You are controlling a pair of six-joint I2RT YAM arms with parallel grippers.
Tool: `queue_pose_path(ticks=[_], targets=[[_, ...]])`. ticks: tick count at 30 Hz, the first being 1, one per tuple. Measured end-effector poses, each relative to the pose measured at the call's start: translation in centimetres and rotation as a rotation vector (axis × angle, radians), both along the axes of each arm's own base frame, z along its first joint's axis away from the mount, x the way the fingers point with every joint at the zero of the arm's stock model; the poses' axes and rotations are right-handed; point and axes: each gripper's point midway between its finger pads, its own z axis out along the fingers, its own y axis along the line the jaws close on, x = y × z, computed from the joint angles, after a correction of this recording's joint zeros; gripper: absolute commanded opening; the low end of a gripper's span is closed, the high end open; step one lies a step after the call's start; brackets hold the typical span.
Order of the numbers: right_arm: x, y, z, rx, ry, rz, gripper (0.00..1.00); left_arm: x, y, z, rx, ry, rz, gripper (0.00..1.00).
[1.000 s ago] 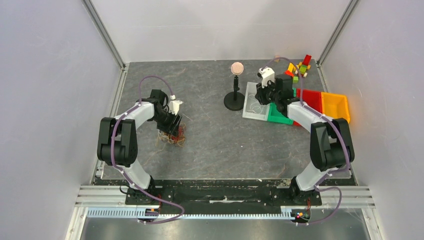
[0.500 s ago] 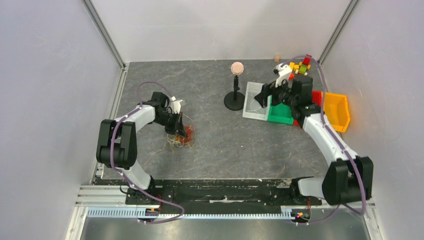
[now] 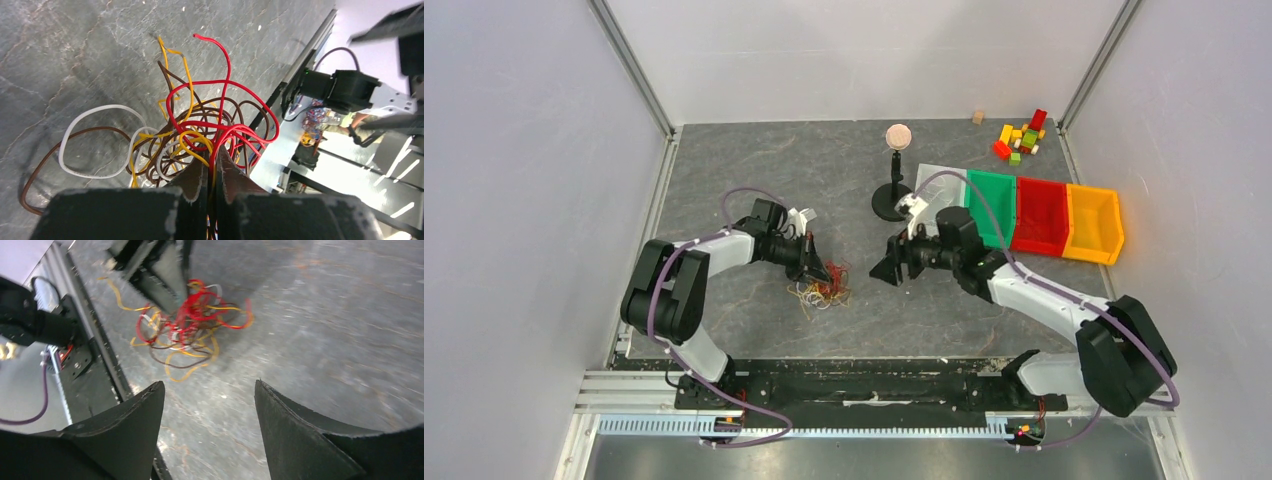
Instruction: Untangle the cables
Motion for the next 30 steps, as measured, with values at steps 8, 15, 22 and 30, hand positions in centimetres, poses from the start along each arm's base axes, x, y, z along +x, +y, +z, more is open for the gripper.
queue_pose_path(ticks=[8, 15, 22, 30], targets=[[-4.8, 6.0, -0.6, -0.044, -0.073, 0.182, 0.66, 1.2, -1.0, 0.8, -0.044, 0.077, 0.11, 0.02], [-4.6, 11.4, 2.1, -0.101, -0.313, 0.264, 0.59, 1.6, -1.4, -0.3, -0.022, 0.247, 0.226, 0.02], [-4.6, 15.0, 0.9, -0.187, -0.507, 0.37, 0.56, 1.8, -2.0, -0.2, -0.015, 0.314, 0.264, 0.02], [-3.5, 15.2, -1.7, -0.272, -0.579, 0.398, 0.59, 1.9, -2.0, 0.0, -0.018, 0.33, 0.276, 0.02]])
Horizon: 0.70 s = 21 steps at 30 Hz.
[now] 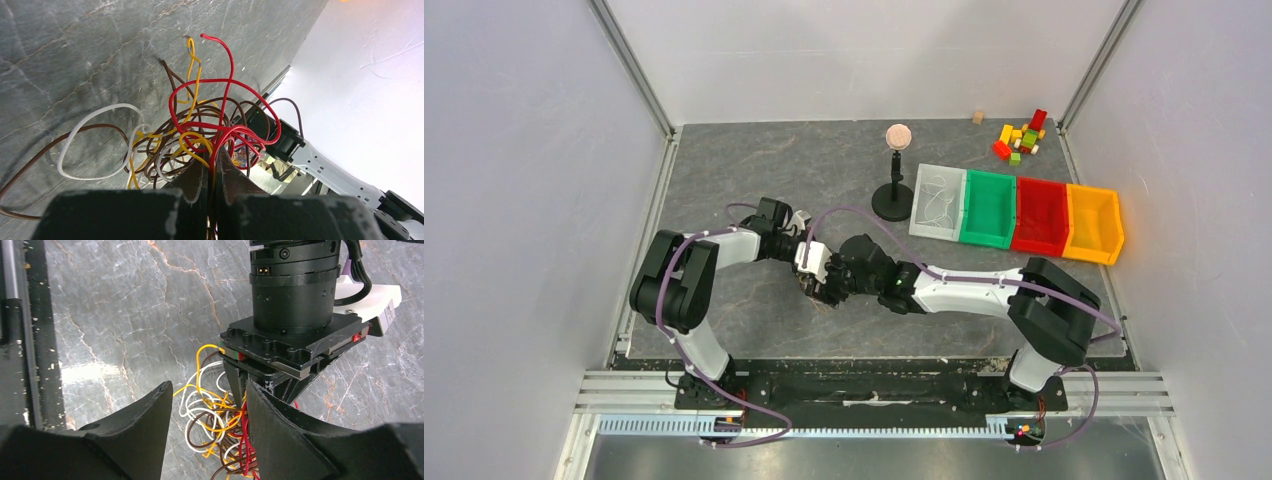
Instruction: Untangle the cables
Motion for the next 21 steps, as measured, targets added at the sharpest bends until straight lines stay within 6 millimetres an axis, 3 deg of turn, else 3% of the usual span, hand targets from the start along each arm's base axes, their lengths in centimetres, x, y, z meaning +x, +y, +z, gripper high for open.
queue_pose_path(ticks=[2, 4, 5, 7, 8, 11, 14, 17, 21], targets=[[0.3, 0.1, -0.3, -0.007, -0.016, -0.004, 0.57, 0.0, 0.0, 0.0, -0.001, 0.002, 0.001, 0.02], [0.5, 0.1, -0.7, -0.014, -0.025, -0.004, 0.47, 0.0, 0.0, 0.0, 0.0, 0.002, 0.002, 0.02], [0.6, 0.2, -0.9, -0.017, -0.03, -0.003, 0.38, 0.0, 0.0, 0.0, 0.0, 0.002, 0.003, 0.03], [0.8, 0.3, -1.2, -0.022, -0.045, 0.0, 0.05, 0.0, 0.0, 0.0, -0.001, 0.005, 0.002, 0.08], [0.9, 0.3, -1.3, -0.026, -0.048, -0.002, 0.0, 0.0, -0.1, 0.0, -0.002, 0.004, 0.001, 0.11], [1.1, 0.3, -1.6, -0.041, -0.04, -0.015, 0.0, 0.0, -0.1, 0.1, -0.001, 0.006, 0.002, 0.25], [1.3, 0.7, -0.3, -0.019, -0.008, -0.031, 0.0, 0.4, 0.4, 0.3, 0.005, 0.002, 0.01, 0.38], [1.5, 0.6, 3.2, 0.056, 0.037, -0.046, 0.0, 1.3, 1.9, 0.8, 0.011, -0.022, 0.037, 0.55], [2.8, -1.0, 10.0, 0.216, 0.066, -0.087, 0.0, 3.2, 5.4, 2.4, 0.023, -0.118, 0.088, 0.72]])
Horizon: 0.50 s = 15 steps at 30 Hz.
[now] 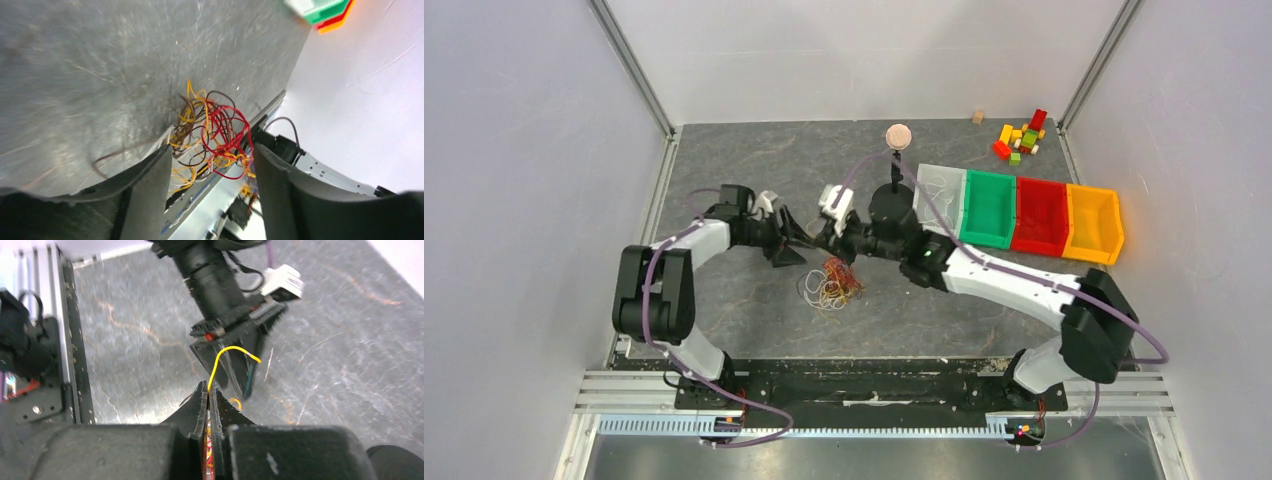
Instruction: Untangle the cables
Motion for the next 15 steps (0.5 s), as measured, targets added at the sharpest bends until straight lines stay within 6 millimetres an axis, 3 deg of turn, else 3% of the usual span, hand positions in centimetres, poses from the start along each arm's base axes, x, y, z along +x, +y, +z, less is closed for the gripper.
queue_pose_path(ticks=[3, 8, 11, 15], targets=[[1.0, -1.4, 3.2, 0.081, 0.015, -0.031, 0.0, 1.4, 3.0, 1.8, 0.035, -0.134, 0.013, 0.76], [1.6, -2.3, 4.0, 0.131, 0.102, -0.05, 0.0, 1.9, 7.8, 5.7, 0.131, -0.491, -0.035, 0.82], [2.0, -2.2, 5.6, 0.172, 0.136, -0.056, 0.0, 0.2, 7.2, 8.2, 0.125, -0.713, -0.126, 0.82], [2.5, -1.7, 10.0, 0.267, 0.126, -0.052, 0.0, -2.2, 4.7, 9.3, 0.097, -0.941, -0.219, 0.84]])
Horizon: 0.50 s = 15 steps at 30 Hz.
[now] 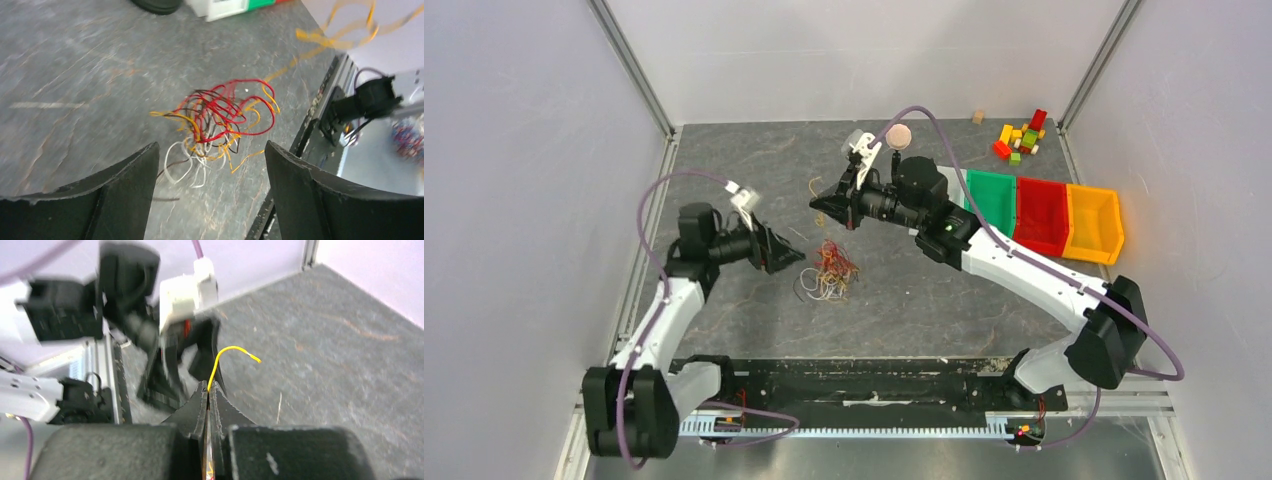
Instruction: Untangle the cables
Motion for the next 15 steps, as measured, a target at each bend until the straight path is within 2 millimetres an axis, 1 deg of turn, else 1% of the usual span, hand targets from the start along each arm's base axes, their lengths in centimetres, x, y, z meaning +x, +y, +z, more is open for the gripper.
queue_pose_path(ticks=[2, 3, 5, 6, 7, 9, 10, 12, 14, 15], targets=[[-0.1, 0.3, 2.2, 0.051, -0.013, 0.009, 0.0, -1.2, -2.3, -0.2, 0.011, -0.098, -0.07, 0.85], [-0.1, 0.4, 2.9, 0.067, -0.016, 0.012, 0.0, -1.7, -3.3, -0.3, 0.012, -0.126, -0.101, 0.85], [-0.3, 0.5, 3.7, 0.092, -0.013, 0.016, 0.0, -2.3, -5.7, -0.2, 0.009, -0.183, -0.161, 0.84], [-0.3, 0.5, 3.9, 0.1, -0.008, 0.016, 0.0, -2.4, -7.0, 0.1, 0.006, -0.214, -0.184, 0.82], [-0.3, 0.5, 4.0, 0.104, -0.001, 0.017, 0.0, -2.3, -8.2, 0.4, 0.003, -0.25, -0.199, 0.78], [-0.4, 0.5, 4.3, 0.112, 0.011, 0.018, 0.0, -1.7, -9.7, 0.5, 0.001, -0.285, -0.199, 0.62], [-0.4, 0.6, 4.6, 0.12, 0.014, 0.018, 0.0, -1.2, -10.1, 0.3, 0.0, -0.282, -0.183, 0.54], [-0.4, 0.5, 5.9, 0.141, 0.008, 0.014, 0.0, 0.2, -10.1, -0.8, 0.012, -0.259, -0.13, 0.44], [0.0, 0.3, 7.6, 0.17, -0.007, 0.001, 0.0, 1.6, -9.4, -2.2, 0.031, -0.223, -0.066, 0.41], [0.2, 0.0, 8.8, 0.19, -0.018, -0.008, 0.0, 2.0, -8.7, -3.0, 0.041, -0.201, -0.036, 0.4]])
